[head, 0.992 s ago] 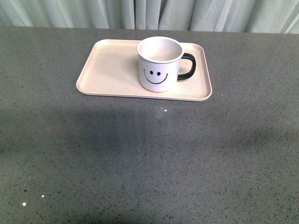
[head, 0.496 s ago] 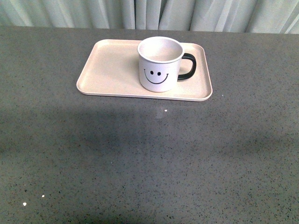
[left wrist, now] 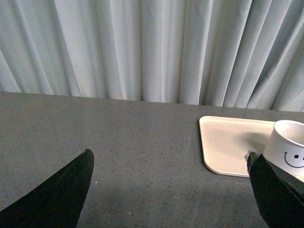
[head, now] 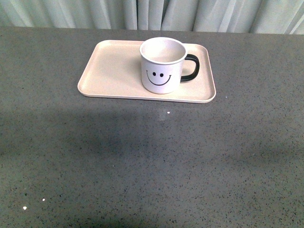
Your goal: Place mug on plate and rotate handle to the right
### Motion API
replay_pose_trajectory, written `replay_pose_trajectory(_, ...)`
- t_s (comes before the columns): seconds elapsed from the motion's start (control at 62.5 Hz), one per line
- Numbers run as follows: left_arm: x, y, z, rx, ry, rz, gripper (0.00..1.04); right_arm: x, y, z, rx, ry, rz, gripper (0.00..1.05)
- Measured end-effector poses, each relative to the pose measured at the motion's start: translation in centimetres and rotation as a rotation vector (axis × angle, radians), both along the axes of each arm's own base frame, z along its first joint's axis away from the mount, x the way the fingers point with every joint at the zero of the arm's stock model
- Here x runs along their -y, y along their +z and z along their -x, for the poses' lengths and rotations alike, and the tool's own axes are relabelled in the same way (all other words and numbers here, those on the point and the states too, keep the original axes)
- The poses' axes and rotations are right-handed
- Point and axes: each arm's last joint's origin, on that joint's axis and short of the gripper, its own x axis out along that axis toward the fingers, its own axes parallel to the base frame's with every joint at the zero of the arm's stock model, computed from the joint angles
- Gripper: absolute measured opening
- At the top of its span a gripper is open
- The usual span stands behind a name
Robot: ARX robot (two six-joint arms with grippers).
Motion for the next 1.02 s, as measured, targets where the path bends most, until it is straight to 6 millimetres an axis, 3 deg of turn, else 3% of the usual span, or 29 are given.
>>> replay_pose_trajectory(0.512,0.00,0.00,0.00,0.000,0.000,0.000,0.95,0.00,0.00,0.00,0.000,0.000,-0.001,0.97)
replay_pose_trajectory(1.024,0.00,0.00,0.00,0.000,0.000,0.000,0.95,0.00,0.00,0.00,0.000,0.000,0.000,0.96)
